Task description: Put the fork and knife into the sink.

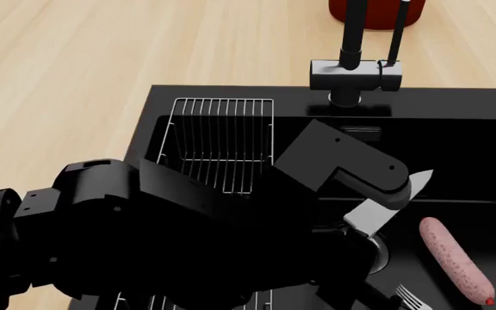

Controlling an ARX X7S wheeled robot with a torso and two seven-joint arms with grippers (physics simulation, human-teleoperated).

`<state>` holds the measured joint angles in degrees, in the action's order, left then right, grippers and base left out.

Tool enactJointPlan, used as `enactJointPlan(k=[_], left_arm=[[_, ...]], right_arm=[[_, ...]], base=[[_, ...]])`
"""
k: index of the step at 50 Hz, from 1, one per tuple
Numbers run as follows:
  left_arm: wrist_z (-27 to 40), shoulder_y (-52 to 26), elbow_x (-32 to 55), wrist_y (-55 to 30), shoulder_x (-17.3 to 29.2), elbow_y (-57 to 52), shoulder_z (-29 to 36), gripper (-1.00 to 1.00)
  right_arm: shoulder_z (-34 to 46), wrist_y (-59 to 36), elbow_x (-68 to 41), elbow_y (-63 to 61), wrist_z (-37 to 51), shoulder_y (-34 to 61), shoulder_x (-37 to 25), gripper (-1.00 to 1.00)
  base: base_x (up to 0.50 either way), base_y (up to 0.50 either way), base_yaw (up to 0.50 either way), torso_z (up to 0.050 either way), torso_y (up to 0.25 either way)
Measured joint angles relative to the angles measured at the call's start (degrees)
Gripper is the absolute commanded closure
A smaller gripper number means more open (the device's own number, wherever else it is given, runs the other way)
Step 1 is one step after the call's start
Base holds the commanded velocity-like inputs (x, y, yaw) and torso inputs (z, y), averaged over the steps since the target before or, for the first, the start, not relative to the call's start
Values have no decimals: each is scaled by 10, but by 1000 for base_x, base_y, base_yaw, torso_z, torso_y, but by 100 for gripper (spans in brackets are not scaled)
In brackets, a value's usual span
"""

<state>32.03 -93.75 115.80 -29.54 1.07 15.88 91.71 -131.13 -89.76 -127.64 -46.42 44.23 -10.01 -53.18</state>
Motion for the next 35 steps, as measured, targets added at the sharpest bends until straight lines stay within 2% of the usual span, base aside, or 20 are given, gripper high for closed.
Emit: enactJointPlan(k=[10, 35], left_arm=[[-8, 18, -11, -11, 0, 2, 2, 100], [-16, 61, -49, -37, 0, -1, 3, 100]], right_arm=[[-24, 5, 81, -14, -92, -20, 29, -100], [-62, 14, 179, -28, -208, -57, 73, -100]], base=[[0, 0, 0, 0, 0], [0, 0, 0, 0, 0]])
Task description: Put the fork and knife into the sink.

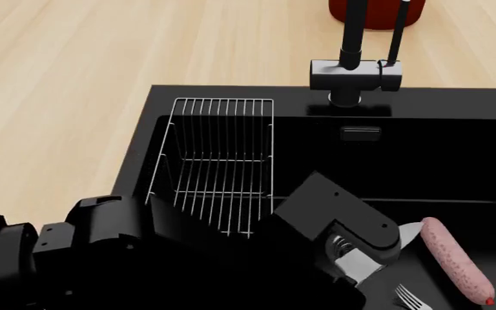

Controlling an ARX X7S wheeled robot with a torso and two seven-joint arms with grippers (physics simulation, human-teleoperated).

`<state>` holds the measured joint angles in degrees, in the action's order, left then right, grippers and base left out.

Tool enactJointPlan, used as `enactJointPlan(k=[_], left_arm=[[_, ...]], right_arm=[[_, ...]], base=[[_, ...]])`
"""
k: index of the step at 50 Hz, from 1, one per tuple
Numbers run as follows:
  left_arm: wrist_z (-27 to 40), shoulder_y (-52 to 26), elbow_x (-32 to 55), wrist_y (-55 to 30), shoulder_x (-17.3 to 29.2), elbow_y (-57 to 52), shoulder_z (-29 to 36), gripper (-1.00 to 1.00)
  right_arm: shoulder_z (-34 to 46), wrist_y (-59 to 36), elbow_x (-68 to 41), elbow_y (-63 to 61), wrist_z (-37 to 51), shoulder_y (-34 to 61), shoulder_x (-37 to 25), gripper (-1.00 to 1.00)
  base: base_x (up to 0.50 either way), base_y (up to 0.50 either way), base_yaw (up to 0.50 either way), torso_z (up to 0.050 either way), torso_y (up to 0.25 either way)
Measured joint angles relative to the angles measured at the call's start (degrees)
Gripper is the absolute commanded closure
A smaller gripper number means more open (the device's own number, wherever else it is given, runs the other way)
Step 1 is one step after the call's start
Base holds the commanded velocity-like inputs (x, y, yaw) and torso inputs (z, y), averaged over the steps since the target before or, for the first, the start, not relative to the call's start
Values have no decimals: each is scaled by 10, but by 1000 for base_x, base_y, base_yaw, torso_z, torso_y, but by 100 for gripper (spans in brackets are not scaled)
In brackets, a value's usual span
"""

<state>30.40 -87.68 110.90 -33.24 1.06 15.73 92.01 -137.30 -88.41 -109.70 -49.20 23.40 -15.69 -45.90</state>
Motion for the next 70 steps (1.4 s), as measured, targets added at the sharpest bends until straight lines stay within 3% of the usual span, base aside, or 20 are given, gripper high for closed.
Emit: enactJointPlan(k=[30, 31, 50, 70], left_arm=[[3, 30, -39, -19, 1, -5, -9, 100], [3, 30, -40, -19, 1, -6, -9, -100], [-11, -7, -35, 24, 1, -39, -4, -100], [2, -164, 40, 121, 0, -72, -1, -100]], right_arm=[[9, 13, 135, -27, -139, 1, 52, -100], [9, 14, 138, -28, -143, 1, 54, -100], [2, 45, 143, -32, -168, -22, 82, -100], [1, 98, 80, -31, -124, -59, 89, -100]], base=[[0, 0, 0, 0, 0], [0, 0, 0, 0, 0], [-1, 0, 0, -1, 0], [0, 0, 0, 0, 0]])
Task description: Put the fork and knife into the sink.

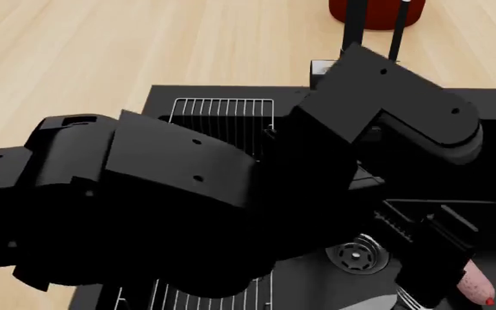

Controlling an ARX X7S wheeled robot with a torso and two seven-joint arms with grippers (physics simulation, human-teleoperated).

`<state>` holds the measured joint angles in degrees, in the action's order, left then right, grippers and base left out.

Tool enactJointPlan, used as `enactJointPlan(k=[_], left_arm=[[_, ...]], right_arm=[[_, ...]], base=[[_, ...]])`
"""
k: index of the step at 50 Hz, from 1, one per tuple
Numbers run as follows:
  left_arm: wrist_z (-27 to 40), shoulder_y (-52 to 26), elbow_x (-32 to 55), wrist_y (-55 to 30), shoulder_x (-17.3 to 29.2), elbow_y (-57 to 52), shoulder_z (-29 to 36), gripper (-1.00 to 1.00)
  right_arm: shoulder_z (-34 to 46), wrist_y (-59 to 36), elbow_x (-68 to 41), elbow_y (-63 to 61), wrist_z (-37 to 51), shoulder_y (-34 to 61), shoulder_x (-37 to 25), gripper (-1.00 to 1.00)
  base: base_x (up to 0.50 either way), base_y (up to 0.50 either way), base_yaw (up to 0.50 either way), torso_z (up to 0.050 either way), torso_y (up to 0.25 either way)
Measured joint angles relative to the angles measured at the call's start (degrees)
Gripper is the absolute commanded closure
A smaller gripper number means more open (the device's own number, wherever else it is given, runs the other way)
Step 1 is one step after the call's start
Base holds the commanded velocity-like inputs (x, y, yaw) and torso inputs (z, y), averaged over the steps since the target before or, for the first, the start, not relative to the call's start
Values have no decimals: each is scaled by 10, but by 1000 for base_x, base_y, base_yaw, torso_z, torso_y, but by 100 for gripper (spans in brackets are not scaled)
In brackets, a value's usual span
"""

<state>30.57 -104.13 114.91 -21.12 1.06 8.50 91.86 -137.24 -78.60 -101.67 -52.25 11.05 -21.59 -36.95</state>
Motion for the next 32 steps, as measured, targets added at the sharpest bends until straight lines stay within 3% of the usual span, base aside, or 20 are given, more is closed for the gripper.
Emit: enactJointPlan(k=[7, 14, 23, 32], left_arm=[[20, -58, 14, 36, 15, -25, -12, -100], [65, -103, 13, 69, 72, -107, -41, -100], [140, -121, -26, 110, 199, -254, -74, -100], [228, -84, -122, 152, 342, -403, -87, -100]], right_arm=[[10, 28, -33, -2, 38, -19, -8, -100], [27, 59, -64, -7, 82, -34, -22, -100], [48, 88, -97, -24, 121, -40, -29, -100], [111, 126, -125, -50, 183, -33, -58, -100]], base=[[0, 0, 0, 0, 0], [0, 0, 0, 0, 0], [0, 0, 0, 0, 0], [0, 0, 0, 0, 0]])
